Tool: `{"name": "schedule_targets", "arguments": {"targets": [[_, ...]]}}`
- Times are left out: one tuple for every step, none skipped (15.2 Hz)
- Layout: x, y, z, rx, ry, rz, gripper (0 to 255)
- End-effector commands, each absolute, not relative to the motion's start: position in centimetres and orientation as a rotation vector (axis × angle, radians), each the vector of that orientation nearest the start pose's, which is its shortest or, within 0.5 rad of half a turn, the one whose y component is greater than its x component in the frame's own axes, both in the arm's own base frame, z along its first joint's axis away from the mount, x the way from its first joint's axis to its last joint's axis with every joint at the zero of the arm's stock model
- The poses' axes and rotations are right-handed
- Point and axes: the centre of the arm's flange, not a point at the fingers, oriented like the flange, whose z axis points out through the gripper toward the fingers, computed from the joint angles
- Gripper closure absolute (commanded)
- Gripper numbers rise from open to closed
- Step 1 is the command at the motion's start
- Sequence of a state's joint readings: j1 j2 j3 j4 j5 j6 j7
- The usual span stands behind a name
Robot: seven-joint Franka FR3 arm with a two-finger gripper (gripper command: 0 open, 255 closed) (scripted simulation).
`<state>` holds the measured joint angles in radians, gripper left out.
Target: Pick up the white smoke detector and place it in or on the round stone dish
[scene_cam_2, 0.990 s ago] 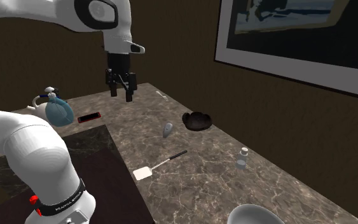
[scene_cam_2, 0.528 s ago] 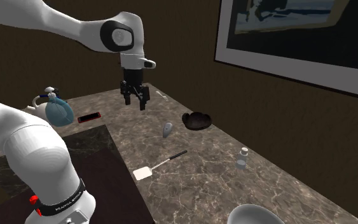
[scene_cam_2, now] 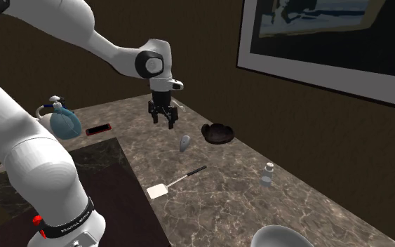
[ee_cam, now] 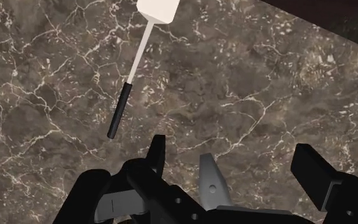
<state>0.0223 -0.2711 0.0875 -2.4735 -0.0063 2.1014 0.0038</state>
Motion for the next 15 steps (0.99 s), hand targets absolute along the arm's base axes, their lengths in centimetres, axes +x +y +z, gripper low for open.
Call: {"name": "schedule_targets", "arguments": {"targets": [[44.5,5.0,36.4,-3.165,-0.17,0.136,0],[45.3,5.2,35.5,-3.163,-0.172,0.127,0],[46.2,5.4,34.6,-3.162,-0.174,0.118,0],[47.1,5.6,33.8,-3.161,-0.176,0.108,0],[48.0,5.8,32.9,-3.159,-0.178,0.099,0],[48.8,6.0,32.1,-3.158,-0.18,0.09,0],[49.7,6.2,31.2,-3.156,-0.182,0.08,0],[50.6,6.4,30.3,-3.155,-0.184,0.071,0],[51.5,6.6,29.5,-3.153,-0.186,0.062,0],[52.4,6.8,28.7,-3.152,-0.188,0.052,0],[53.3,7.0,27.8,-3.15,-0.19,0.043,0],[54.2,7.2,27.0,-3.149,-0.192,0.034,0],[55.1,7.4,26.2,-3.147,-0.194,0.025,0],[56.1,7.7,25.4,-3.145,-0.196,0.015,0],[57.0,7.9,24.6,-3.144,-0.198,0.006,0]]}}
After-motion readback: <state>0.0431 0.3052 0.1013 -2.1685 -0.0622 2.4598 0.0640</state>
